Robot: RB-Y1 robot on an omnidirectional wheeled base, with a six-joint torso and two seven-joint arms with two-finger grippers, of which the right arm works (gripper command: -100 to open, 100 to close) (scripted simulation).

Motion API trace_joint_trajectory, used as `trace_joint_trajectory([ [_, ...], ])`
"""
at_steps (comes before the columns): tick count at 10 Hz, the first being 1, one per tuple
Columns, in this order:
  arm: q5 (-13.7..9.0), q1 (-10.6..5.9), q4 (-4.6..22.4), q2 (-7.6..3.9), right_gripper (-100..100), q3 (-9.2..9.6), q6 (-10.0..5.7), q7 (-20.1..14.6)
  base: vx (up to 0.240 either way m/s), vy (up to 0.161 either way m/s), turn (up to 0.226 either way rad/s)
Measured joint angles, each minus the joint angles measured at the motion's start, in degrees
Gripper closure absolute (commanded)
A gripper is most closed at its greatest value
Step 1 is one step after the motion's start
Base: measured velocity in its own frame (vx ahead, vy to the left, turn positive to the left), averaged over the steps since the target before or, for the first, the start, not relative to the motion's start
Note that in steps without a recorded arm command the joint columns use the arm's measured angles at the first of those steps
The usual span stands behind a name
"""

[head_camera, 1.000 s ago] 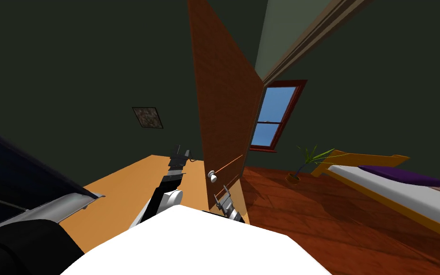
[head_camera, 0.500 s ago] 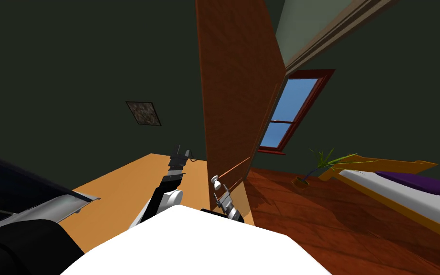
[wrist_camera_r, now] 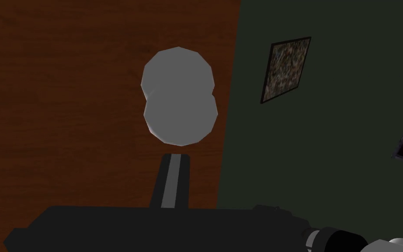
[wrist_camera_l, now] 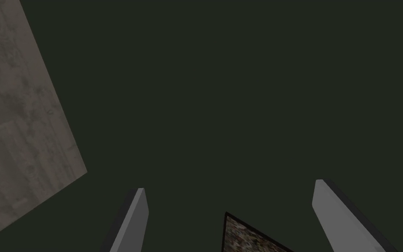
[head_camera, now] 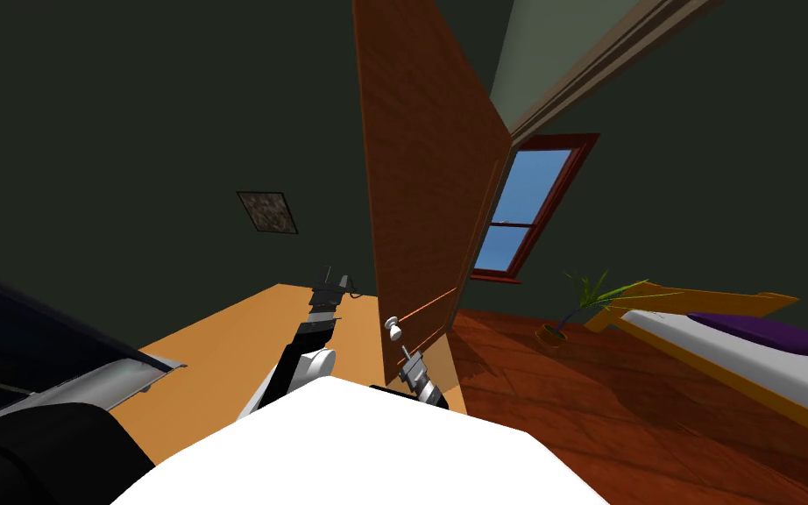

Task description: Push the door open

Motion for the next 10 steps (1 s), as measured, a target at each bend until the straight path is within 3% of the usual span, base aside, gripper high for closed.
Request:
trace_joint_trajectory([
  [1,0.00,0.00,0.00,0.00,-100,0.00,0.00,0.00,-0.080,-0.079,-0.234],
  [3,0.02,1.81,-0.91,1.07,-100,-0.07,0.43,1.66,-0.135,-0.099,-0.186],
  [5,0.01,2.66,-1.04,1.69,-100,-0.14,0.58,2.74,0.013,0.014,0.000],
  [10,0.05,1.62,0.20,2.78,-100,-0.96,0.80,2.60,0.172,0.168,0.021],
])
